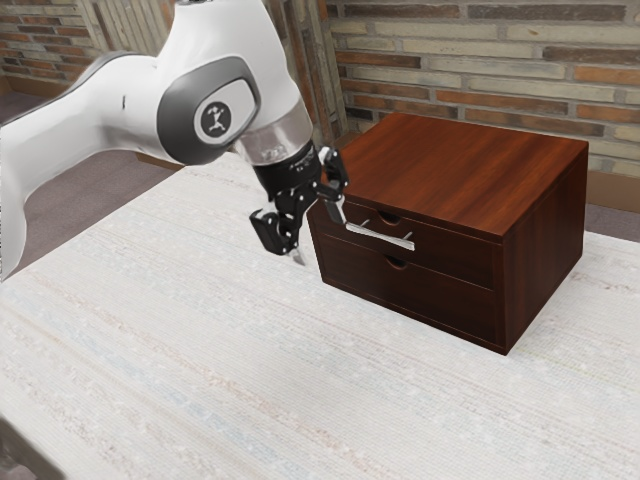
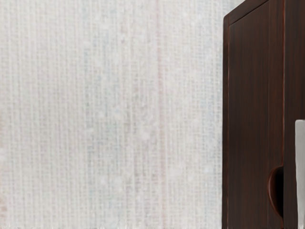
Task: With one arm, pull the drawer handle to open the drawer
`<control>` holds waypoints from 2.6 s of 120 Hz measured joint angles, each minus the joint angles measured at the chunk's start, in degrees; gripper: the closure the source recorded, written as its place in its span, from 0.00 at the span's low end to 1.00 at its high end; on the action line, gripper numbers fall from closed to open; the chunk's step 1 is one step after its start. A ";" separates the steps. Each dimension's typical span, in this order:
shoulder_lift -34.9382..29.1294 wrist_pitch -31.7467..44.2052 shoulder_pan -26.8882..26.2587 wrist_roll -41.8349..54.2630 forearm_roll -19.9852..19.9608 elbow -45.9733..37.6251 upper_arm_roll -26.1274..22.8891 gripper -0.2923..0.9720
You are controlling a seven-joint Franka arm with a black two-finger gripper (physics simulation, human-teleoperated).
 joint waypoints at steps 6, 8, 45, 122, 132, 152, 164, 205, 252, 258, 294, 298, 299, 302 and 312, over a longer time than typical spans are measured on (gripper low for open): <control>0.26 0.44 0.08 -0.73 0.02 0.01 -0.36 0.32; 0.36 0.57 0.06 -0.96 0.05 0.01 -0.52 0.32; 2.17 3.21 -0.20 -4.20 0.16 0.45 -1.82 0.32; 6.92 10.38 0.15 -4.74 1.53 3.12 -2.06 0.32; 7.05 10.96 0.27 -4.55 1.57 3.13 -2.04 0.32; 7.92 11.60 0.44 -4.25 1.60 2.73 -1.91 0.33; 8.10 11.77 0.49 -4.11 1.60 2.56 -1.89 0.34; 7.99 11.45 0.60 -3.90 1.53 1.33 -1.89 0.42; 7.29 10.64 0.44 -3.90 1.52 -0.06 -1.64 0.46; 6.87 10.58 0.43 -3.91 1.52 -0.62 -1.63 0.46; 3.66 10.43 0.37 -4.03 1.51 -4.63 -1.49 0.47; 3.23 10.43 0.38 -4.04 1.49 -5.13 -1.49 0.47; 3.12 10.43 0.38 -4.04 1.49 -5.25 -1.49 0.47; 2.80 10.43 0.38 -4.05 1.48 -5.63 -1.48 0.47; 1.48 10.45 0.41 -4.08 1.45 -7.20 -1.46 0.47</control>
